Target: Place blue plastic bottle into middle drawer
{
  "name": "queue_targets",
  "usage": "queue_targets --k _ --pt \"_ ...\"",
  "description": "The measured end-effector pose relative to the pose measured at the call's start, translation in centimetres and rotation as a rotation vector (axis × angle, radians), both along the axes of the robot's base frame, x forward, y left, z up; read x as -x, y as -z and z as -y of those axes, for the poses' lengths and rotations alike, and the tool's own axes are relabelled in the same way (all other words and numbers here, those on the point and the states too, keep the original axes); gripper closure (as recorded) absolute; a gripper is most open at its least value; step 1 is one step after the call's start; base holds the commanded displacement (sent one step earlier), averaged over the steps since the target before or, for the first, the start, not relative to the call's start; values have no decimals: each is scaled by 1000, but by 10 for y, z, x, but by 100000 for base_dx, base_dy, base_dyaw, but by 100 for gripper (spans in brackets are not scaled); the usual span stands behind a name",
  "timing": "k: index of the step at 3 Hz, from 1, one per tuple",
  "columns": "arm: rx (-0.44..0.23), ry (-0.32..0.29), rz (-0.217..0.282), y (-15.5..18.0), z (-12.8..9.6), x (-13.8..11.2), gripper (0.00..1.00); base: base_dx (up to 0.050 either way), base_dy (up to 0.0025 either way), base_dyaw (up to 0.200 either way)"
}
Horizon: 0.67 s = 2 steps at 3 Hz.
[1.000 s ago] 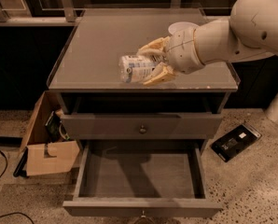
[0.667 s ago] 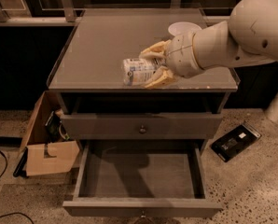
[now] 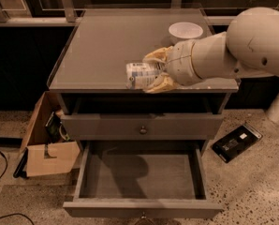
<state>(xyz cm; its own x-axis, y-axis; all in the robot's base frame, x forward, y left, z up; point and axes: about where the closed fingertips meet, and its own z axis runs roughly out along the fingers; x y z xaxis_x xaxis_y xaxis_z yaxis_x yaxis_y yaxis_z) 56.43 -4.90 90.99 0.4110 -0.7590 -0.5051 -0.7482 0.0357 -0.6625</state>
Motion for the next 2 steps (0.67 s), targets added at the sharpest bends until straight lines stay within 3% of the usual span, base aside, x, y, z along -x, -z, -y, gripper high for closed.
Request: queue_targets --k 1,2 --pt "2 37 11 5 6 -1 100 0 0 0" --pt "2 37 11 5 6 -1 100 -4999 -1 8"
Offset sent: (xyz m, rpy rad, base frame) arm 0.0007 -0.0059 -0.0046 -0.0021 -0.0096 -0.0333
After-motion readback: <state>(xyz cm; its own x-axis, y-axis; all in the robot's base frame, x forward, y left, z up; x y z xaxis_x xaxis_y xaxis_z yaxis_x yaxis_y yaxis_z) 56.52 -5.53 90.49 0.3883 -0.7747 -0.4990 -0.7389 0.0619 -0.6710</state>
